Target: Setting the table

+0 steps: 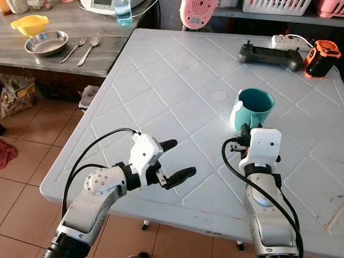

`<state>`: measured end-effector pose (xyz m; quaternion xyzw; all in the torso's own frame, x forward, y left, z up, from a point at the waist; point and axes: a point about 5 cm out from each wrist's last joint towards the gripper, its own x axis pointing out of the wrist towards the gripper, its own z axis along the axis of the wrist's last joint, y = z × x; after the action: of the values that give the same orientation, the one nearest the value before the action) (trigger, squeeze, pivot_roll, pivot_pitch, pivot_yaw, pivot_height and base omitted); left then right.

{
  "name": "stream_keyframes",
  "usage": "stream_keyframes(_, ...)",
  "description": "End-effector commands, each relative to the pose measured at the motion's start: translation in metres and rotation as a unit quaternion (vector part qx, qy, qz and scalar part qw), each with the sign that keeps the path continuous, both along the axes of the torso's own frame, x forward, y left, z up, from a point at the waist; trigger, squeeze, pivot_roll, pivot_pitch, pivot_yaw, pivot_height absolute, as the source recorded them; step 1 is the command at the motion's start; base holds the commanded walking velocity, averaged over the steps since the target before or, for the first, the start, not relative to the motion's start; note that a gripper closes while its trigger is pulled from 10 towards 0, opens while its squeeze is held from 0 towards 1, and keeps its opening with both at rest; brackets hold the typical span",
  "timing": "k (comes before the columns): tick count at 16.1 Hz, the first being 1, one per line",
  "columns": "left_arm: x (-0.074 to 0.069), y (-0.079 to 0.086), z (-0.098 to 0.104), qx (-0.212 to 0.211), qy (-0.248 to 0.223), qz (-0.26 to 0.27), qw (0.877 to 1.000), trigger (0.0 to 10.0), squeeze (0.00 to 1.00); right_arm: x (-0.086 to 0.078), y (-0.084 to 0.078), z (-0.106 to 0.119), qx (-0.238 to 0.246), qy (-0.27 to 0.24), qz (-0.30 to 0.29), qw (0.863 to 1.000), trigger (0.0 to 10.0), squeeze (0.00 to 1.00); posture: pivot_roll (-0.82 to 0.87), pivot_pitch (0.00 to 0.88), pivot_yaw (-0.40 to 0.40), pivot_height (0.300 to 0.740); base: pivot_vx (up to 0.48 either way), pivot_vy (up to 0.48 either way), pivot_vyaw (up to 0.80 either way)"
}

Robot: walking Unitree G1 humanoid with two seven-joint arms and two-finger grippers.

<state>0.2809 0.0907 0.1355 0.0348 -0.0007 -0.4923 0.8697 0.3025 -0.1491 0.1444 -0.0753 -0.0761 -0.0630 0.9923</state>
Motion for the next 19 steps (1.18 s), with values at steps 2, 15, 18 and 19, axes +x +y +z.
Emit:
stream_keyframes(2,-0.003,-0.001,-0.002,0.007,0.002,-0.004,1.0,10.0,0.0,0.002,-0.004,0.001,-0.001,-0.004,-0.009,1.0,0.0,0.0,0.08,0.177,0.05,0.74,0.0,0.0,0.0)
stream_keyframes(15,0.021,0.004,0.011,-0.027,-0.058,0.138,0.988,10.0,0.0,-0.028,-0.016,0.038,-0.019,-0.084,-0.01,0.996,0.1,0.0,0.07,0.132,0.022,0.74,0.0,0.0,0.0)
stream_keyframes(18,0.03,0.008,0.01,-0.031,-0.055,0.194,0.979,10.0,0.0,-0.044,-0.023,0.045,-0.027,-0.093,-0.019,0.995,10.0,0.0,0.06,0.117,0.009,0.74,0.0,0.0,0.0)
stream_keyframes(19,0.031,0.008,0.009,-0.03,-0.055,0.201,0.978,10.0,0.0,-0.047,-0.024,0.045,-0.026,-0.092,-0.021,0.995,10.0,0.0,0.05,0.113,0.004,0.74,0.0,0.0,0.0)
